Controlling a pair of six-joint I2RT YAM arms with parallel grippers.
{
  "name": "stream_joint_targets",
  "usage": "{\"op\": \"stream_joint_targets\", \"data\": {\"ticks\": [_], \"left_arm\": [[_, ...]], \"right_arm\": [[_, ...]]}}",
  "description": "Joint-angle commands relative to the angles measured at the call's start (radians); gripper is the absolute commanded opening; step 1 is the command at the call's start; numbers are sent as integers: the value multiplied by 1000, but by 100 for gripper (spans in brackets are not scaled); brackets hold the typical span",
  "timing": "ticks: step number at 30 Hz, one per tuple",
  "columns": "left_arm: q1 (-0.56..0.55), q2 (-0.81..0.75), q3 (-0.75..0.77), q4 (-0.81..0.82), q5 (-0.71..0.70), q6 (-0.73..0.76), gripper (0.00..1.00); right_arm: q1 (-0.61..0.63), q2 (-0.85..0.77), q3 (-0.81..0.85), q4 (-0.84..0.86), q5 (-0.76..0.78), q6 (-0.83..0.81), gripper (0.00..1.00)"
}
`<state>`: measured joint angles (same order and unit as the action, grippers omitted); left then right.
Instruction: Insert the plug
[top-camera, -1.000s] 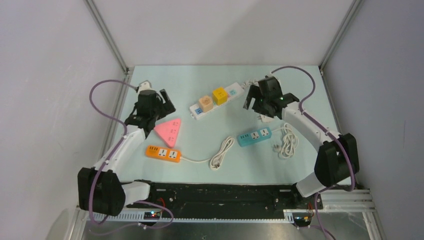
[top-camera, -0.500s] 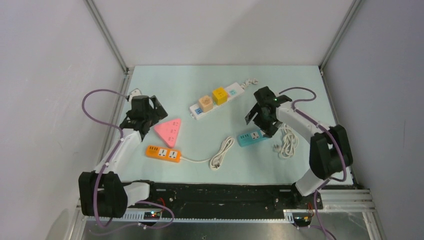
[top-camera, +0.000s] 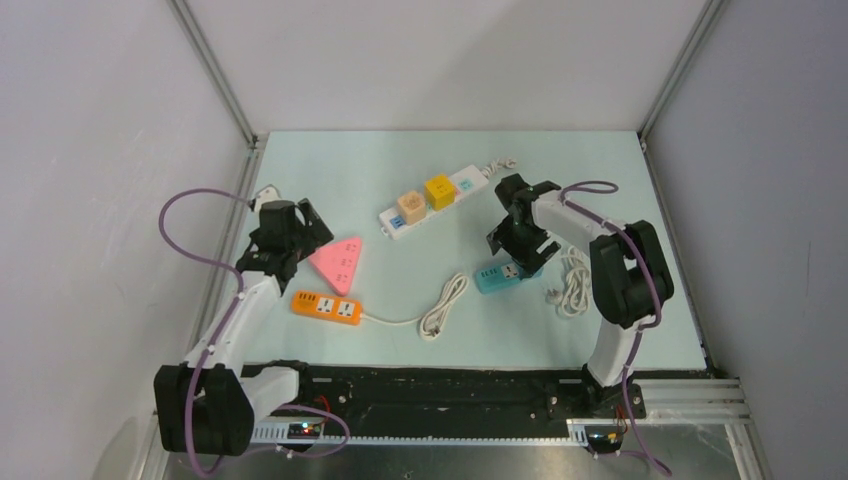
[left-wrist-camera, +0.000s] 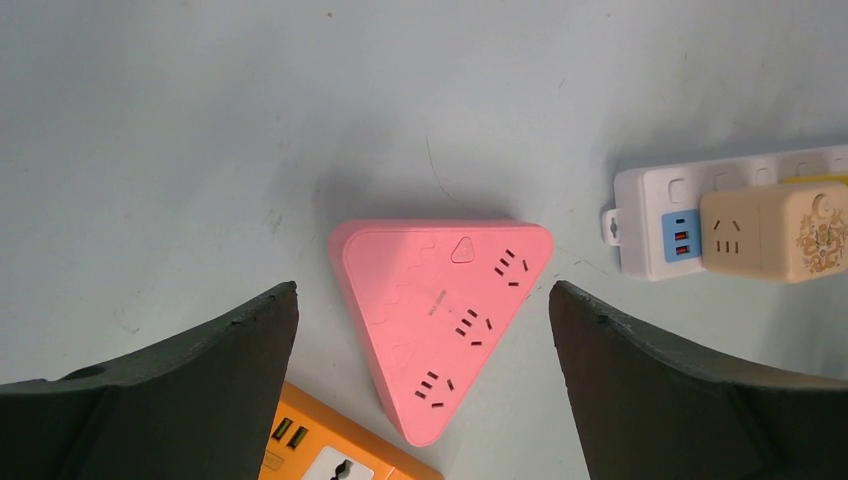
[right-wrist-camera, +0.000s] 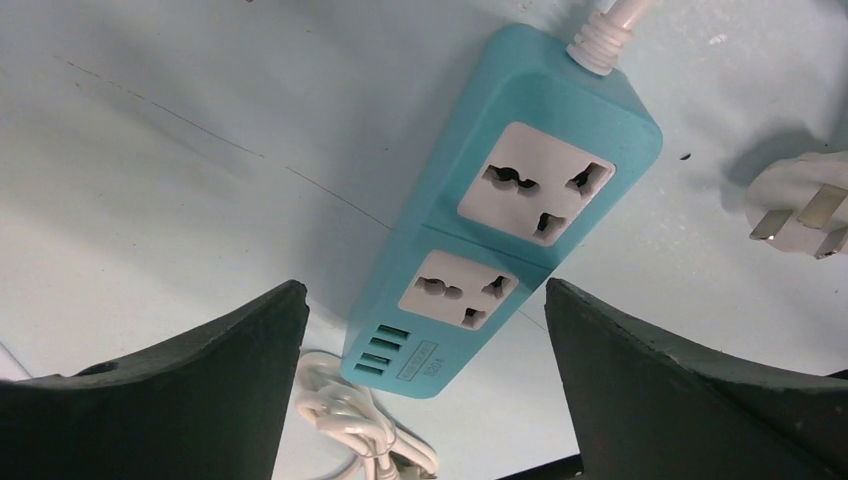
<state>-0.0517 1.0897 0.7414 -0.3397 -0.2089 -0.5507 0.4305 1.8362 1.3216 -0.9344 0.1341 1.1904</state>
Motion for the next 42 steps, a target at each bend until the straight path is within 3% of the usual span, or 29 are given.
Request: {"op": "stream_joint_targets", "data": {"ticks": [1,11,14,16,21,28,34,42], "left_arm": [[9,-28,-4,20,-35,-14,100],[9,-29,-19,22,-27,-32,100],[10,-26,-19,21,-23,-33,100],[9,-26,-18,23,-12,-28,100],[10,-35,-19,29,-7,-18,100],[9,-19,-21,34,0,-21,100],[9,-11,-16,35,5,-20,100],[10,-22,-17,34,6,-14,100]], "right_arm": [[-2,24,33,-37,32,49,91],[-4,64,34,-43,9,51,84],[-10,73,34,-28,-3,42,56],[-14,64,34,-23,-3,38,42],[5,-30,46,-27,102,27,24],[17,-178,176,-68,311,-40,20],[-33,-142,297,52,145,-269,20],[-48,-5,419,136,26,-443,20]]}}
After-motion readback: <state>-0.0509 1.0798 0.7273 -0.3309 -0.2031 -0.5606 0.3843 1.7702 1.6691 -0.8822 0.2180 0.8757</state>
